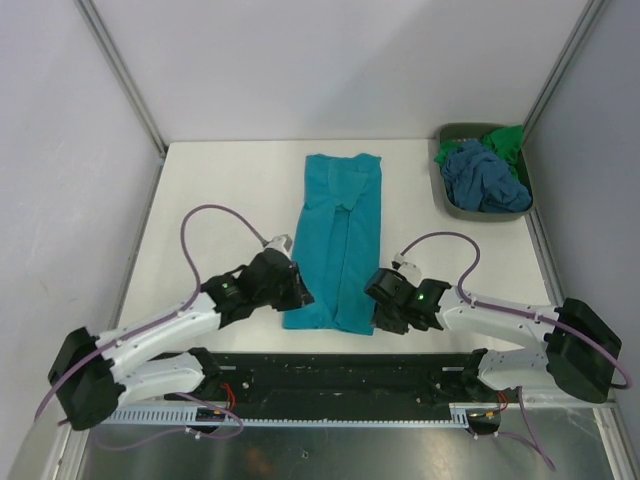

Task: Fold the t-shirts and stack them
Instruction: Grab the bottom of the folded rectangular tshirt with both arms

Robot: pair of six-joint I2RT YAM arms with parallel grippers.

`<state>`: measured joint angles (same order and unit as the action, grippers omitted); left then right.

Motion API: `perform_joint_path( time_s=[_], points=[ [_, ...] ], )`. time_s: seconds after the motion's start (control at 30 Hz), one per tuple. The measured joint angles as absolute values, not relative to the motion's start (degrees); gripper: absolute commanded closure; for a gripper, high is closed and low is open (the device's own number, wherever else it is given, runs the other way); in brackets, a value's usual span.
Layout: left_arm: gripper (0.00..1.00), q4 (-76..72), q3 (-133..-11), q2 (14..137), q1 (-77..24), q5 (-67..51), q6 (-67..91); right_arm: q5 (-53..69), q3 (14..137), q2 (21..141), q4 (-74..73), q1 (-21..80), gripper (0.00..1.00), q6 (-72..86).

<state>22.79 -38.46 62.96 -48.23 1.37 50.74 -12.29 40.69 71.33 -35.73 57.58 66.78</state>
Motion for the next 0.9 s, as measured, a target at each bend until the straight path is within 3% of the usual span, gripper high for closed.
perform_joint_path(
  time_s=[0.3,0.9],
  points=[
    [0.61,27.6,-28.7,59.9,-41.2,3.4,49.1,-10.0,39.5,74.0,-33.6,56.7,0.60,65.8],
    [0.60,22.7,-27.8,66.2,-39.0,0.0,45.4,-8.3,39.2,79.6,-27.9,56.9,0.67,65.8]
  ],
)
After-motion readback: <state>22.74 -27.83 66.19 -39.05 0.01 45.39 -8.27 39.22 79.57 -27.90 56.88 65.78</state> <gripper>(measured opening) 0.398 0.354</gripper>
